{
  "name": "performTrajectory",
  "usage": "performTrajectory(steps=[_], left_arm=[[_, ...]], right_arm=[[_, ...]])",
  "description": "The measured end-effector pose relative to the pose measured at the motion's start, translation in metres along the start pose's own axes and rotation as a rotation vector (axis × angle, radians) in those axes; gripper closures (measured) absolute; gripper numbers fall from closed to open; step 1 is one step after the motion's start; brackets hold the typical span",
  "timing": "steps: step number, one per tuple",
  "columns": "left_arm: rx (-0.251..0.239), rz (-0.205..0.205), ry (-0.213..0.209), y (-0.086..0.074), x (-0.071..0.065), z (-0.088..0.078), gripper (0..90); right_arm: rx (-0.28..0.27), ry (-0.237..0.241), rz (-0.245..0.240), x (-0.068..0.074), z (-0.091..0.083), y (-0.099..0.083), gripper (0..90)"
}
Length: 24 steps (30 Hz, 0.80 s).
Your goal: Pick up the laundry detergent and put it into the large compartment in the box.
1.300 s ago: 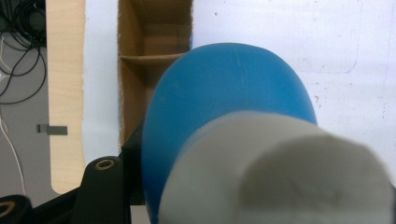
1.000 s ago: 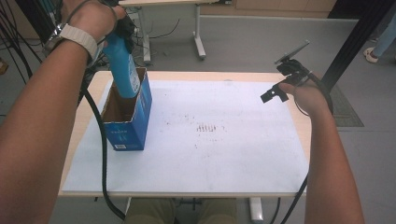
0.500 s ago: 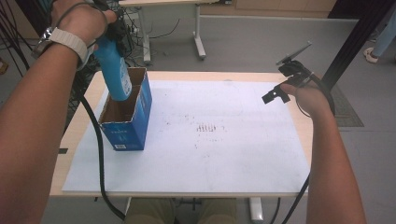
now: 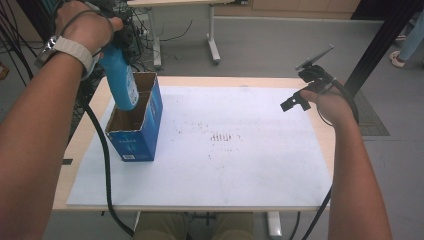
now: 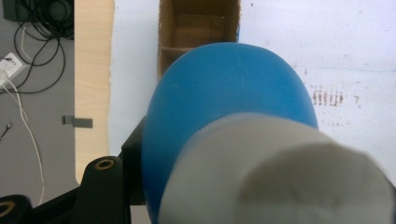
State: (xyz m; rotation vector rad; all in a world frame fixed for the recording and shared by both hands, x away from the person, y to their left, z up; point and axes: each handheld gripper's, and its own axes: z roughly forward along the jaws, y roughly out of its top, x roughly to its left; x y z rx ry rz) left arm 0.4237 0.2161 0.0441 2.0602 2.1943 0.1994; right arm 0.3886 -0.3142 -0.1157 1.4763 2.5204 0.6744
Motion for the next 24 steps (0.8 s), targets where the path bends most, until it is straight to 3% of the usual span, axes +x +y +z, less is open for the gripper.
performTrajectory(steps=[24], left_arm=[[0.019,0.003,-0.020,0.003,0.015,0.043,39.3]], right_arm=[[0.005,0.010,-0.004,0.002,0.009,0.003,8.5]])
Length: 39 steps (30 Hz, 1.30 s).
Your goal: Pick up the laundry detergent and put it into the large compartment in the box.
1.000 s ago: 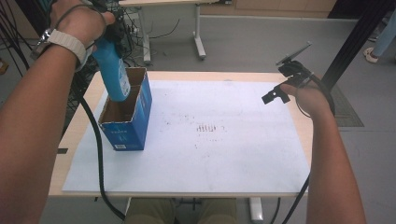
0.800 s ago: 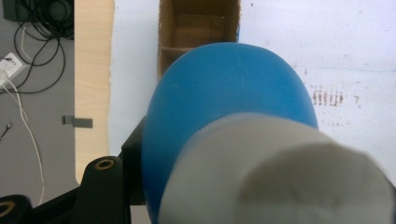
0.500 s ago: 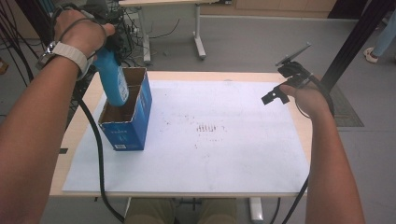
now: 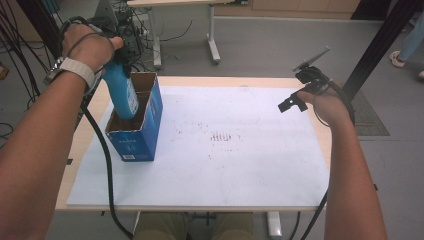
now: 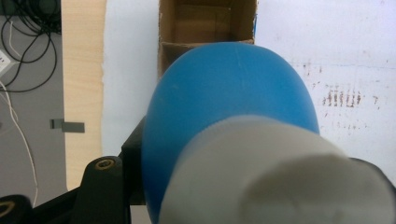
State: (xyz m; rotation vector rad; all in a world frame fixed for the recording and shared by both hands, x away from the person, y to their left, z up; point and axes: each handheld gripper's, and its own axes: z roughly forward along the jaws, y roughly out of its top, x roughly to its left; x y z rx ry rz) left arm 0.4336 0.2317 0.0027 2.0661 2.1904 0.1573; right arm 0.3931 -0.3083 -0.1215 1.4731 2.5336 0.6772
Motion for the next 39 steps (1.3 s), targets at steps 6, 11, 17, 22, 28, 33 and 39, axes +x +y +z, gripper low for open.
performTrajectory(steps=[6,11,17,22,28,33,39], left_arm=[[-0.003,0.008,-0.004,0.000,0.000,0.010,39.3],[-0.002,0.012,0.003,0.000,-0.001,0.020,39.2],[0.008,0.021,0.002,0.001,-0.001,0.036,39.2],[0.013,0.024,-0.001,0.001,-0.002,0.047,39.2],[0.018,0.026,0.009,0.000,-0.002,0.061,39.2],[0.014,0.029,0.012,-0.002,-0.002,0.070,39.2],[0.021,0.035,0.010,-0.003,-0.003,0.085,39.2]], right_arm=[[0.000,0.000,-0.003,0.001,0.002,0.002,8.5],[0.001,0.004,0.000,0.000,0.004,0.001,8.5],[0.007,0.004,0.003,0.000,0.007,0.001,8.5],[0.005,0.006,0.001,0.000,0.008,0.001,8.5],[0.009,0.007,0.007,-0.002,0.010,0.000,8.5],[0.012,0.011,0.009,-0.002,0.013,-0.001,8.5],[0.012,0.015,0.007,-0.002,0.015,0.000,8.5]])
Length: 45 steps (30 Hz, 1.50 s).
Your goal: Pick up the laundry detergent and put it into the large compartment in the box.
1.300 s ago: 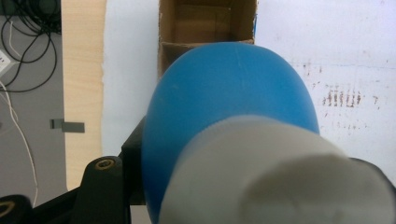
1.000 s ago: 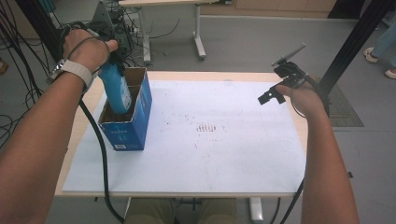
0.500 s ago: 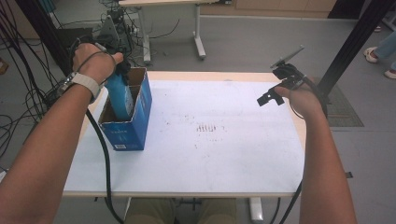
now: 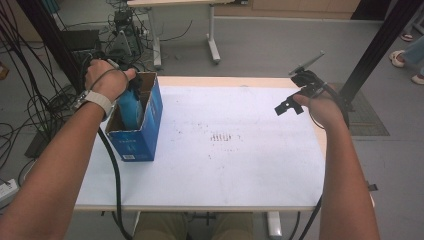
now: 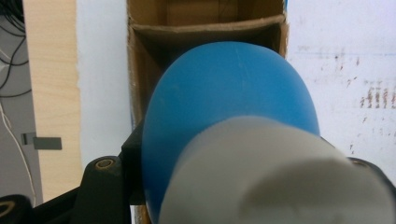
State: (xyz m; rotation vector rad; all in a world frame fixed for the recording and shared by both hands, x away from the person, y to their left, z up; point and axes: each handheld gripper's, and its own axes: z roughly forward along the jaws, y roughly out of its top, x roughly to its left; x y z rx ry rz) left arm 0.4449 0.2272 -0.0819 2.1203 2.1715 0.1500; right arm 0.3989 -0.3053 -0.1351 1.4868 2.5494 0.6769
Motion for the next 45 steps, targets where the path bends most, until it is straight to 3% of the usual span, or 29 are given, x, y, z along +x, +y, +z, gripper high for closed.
performTrajectory(steps=[22,45], left_arm=[[0.004,0.023,0.015,-0.003,0.000,0.043,39.2],[0.032,0.050,0.016,-0.005,0.000,0.071,39.1]], right_arm=[[0.010,0.006,0.016,-0.005,0.007,-0.004,8.5],[0.017,0.006,0.021,-0.006,0.010,-0.004,8.5]])
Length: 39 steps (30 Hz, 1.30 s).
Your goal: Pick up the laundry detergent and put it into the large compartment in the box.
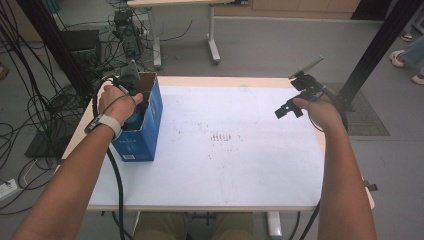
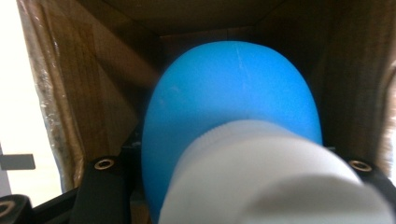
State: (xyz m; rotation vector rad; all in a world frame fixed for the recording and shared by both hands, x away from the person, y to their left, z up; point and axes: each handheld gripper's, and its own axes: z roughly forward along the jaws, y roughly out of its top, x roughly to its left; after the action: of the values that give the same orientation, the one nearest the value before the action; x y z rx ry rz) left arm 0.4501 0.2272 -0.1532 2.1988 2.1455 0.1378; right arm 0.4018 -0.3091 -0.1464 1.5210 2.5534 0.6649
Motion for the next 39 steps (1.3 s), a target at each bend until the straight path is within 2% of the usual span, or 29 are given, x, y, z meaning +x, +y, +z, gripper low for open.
performTrajectory(steps=[15,39], left_arm=[[0.006,-0.002,-0.011,-0.0002,0.0040,0.0007,39.1],[0.013,-0.003,-0.005,0.0004,0.0025,0.0006,39.2]], right_arm=[[0.004,-0.001,-0.007,0.0041,0.0003,0.0033,8.5],[0.008,-0.007,-0.003,0.0038,-0.0030,0.0016,8.5]])
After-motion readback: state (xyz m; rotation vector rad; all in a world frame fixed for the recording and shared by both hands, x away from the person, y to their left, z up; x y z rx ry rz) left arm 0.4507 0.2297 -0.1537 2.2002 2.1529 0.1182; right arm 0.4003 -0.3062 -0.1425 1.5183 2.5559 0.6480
